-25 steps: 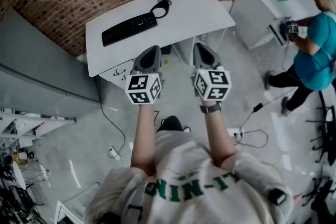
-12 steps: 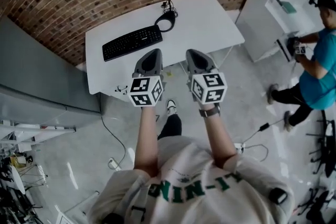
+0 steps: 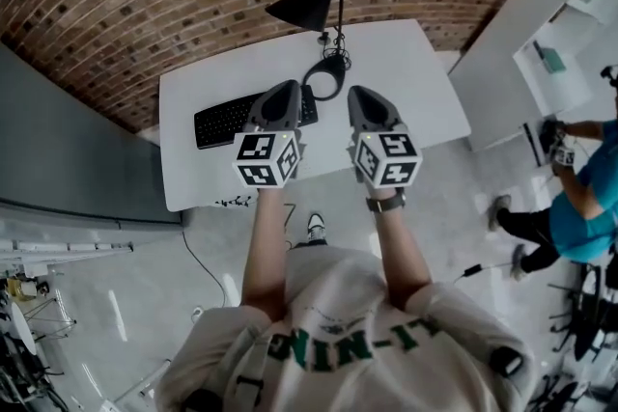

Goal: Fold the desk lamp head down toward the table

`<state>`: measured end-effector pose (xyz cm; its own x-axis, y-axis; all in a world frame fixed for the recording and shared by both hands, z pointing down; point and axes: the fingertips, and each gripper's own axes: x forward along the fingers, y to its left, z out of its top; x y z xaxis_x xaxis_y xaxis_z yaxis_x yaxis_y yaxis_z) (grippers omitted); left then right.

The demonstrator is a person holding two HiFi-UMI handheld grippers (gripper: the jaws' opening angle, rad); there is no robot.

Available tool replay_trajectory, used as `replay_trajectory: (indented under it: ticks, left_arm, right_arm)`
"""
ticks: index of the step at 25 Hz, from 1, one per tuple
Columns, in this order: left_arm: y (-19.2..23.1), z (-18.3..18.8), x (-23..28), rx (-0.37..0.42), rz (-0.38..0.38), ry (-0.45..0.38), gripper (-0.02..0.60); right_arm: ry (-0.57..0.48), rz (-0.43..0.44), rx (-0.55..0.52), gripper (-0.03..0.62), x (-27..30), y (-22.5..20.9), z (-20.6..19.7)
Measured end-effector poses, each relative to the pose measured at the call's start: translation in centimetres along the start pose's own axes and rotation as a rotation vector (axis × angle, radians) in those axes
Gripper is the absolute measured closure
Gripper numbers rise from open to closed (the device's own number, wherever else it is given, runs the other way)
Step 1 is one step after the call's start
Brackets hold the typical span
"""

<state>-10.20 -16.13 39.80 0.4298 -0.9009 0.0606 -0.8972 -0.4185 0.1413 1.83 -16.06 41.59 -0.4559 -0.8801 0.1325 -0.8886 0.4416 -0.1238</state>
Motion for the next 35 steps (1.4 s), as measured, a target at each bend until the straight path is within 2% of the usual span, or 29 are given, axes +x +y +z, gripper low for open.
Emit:
replay_trajectory:
  ticks: [7, 10, 14, 21, 24, 28, 35]
  left_arm:
    - [4.6, 1.5, 5.1, -0.063, -0.033, -0.008, 0.580]
    - [5.8, 1.8, 6.1, -0.090, -0.015, -0.022, 0.572]
    - [6.3, 2.7, 7.4, -0.126, -0.021, -0.042, 0.485]
    - [6.6, 4.7, 9.2, -0.163, -0.067, -0.061, 0.400]
    - [6.7, 5.0, 10.1, -0.247, -0.106, -0.060, 0.369]
    - [6.8, 4.5, 11.4, -0.430, -0.168, -0.072, 0.362]
    - [7.8, 5.8, 12.1, -0.669, -0.237, -0.209, 0.364]
  right_arm:
    - [0.001, -0.021, 0.007, 0.589, 6.3, -1.7, 1.1]
    - [0.018, -0.022, 0.005, 0.589, 7.8, -2.4, 1.0]
    - [0.011, -0.010, 0.007, 0.589, 9.6, -3.5, 1.7]
    - [-0.002, 0.047, 0.010, 0.589, 13.1, -4.0, 2.9]
    - [0.004, 0.067, 0.011, 0.589, 14.7, -4.5, 3.3]
    - [0.019, 0.075, 0.013, 0.589, 15.9, -5.9, 3.2]
    - [0.040, 0.098, 0.004, 0.589, 18.0, -6.9, 2.8]
